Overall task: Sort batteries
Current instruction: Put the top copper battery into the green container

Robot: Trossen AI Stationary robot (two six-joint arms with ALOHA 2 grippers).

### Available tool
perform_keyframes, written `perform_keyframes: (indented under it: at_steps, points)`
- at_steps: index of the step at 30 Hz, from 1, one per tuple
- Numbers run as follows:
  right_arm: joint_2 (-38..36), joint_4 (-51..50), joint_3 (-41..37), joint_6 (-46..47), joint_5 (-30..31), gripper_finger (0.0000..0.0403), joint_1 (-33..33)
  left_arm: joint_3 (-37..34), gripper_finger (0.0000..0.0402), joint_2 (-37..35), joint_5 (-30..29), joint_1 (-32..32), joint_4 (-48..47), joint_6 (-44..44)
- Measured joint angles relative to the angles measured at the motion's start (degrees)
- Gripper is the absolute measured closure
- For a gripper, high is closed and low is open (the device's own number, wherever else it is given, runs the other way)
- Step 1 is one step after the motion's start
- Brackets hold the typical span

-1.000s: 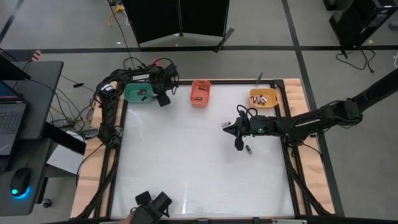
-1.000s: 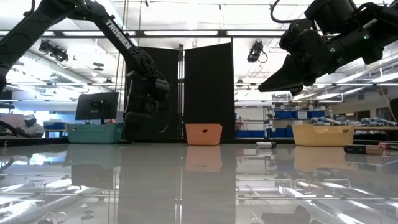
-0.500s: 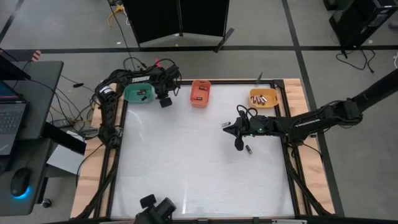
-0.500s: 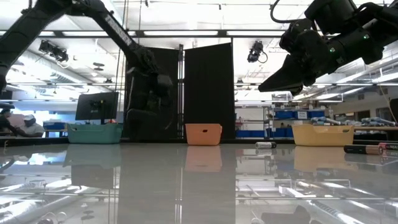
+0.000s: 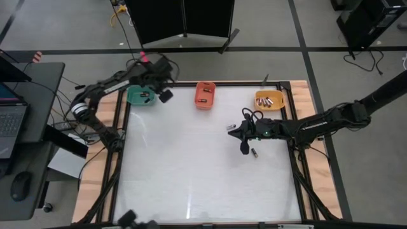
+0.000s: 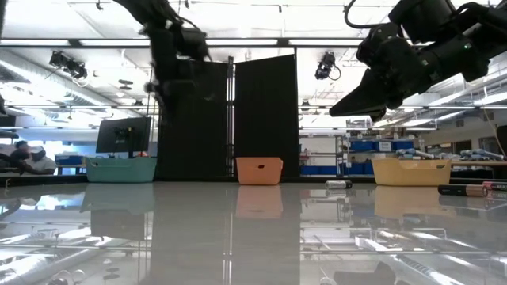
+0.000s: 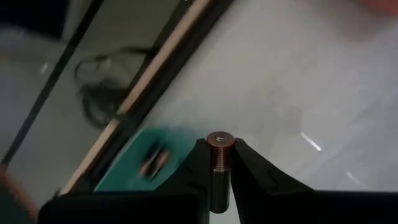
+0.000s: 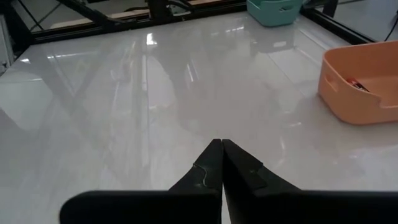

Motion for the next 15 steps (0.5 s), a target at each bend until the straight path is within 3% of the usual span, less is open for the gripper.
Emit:
perform_keyframes:
  at_steps: [6,15]
  points:
    - [0.00,-0.02,0.00,-0.02,0.02,0.0391,0.74,-2.01,0.0359,-3.81,-1.78,5.49,-4.08,-2.78]
    - [0.00,-0.04,0.00,-0.08,0.48,0.0391,0.74,-16.10,0.0359,-3.67,0.82,13.71,8.58,-0.51]
